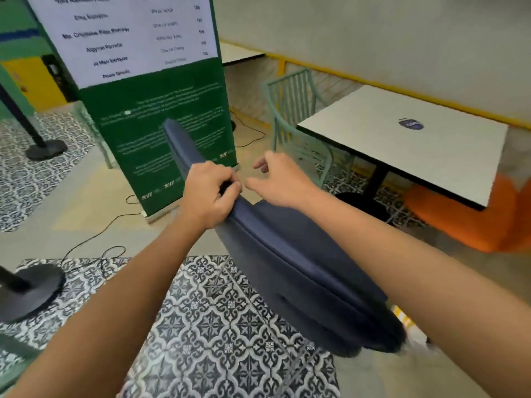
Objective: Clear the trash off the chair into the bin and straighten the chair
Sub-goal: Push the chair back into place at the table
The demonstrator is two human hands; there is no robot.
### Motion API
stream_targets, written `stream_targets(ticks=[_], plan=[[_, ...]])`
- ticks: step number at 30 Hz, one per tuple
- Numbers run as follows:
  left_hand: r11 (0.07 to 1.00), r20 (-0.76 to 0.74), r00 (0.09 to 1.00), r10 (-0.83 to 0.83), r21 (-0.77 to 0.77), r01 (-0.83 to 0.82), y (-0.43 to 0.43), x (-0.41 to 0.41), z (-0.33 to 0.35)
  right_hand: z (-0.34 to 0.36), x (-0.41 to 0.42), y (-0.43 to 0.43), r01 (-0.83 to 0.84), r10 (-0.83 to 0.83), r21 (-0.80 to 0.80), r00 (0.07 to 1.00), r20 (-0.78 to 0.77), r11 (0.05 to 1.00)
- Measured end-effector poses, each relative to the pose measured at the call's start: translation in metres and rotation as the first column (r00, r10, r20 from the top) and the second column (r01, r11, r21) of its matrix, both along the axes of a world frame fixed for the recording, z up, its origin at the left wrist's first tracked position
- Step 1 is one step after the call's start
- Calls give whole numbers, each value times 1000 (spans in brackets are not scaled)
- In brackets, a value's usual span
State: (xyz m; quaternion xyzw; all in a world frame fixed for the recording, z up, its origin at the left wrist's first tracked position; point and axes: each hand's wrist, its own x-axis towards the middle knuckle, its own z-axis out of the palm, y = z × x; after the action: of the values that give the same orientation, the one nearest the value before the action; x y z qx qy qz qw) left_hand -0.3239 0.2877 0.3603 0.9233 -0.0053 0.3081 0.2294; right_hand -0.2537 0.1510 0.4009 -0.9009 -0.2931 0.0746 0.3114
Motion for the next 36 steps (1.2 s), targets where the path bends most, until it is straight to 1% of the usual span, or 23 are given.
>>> stream_targets(ticks=[2,4,9,13,18,21,24,27,31,34,36], plan=[[999,-11,999,-46,15,46,9,4,0,2,-5,5,52,-52,-5,999,-13,999],[998,-9,998,-59,27,59,11,7,-2,1,-8,5,92,-92,3,996,-16,996],[994,4,994,-106,40,106,22,13,-7,-8,-17,6,177,-179,-86,984,-22,980],[992,57,992,-111,68,107,25,15,-10,-13,-22,9,173,-178,-127,983,-32,977],[990,72,990,-119,83,113,28,20,-15,-16,-33,13,215,-217,-112,976,-6,970],[975,90,984,-157,170,140,34,24,-16,-15,-39,12,262,-263,-128,965,14,956],[937,75,971,-227,287,197,43,27,-15,-13,-45,17,323,-313,-200,946,79,925],[911,107,960,-259,358,206,50,28,-13,-13,-54,22,376,-329,-267,922,204,888],[899,126,949,-290,376,225,49,29,-10,-16,-69,26,447,-330,-272,862,385,852],[888,135,940,-313,392,240,50,30,-11,-19,-76,28,466,-295,-297,829,475,833],[885,143,935,-325,394,248,50,30,-12,-19,-77,28,447,-250,-314,825,506,838]])
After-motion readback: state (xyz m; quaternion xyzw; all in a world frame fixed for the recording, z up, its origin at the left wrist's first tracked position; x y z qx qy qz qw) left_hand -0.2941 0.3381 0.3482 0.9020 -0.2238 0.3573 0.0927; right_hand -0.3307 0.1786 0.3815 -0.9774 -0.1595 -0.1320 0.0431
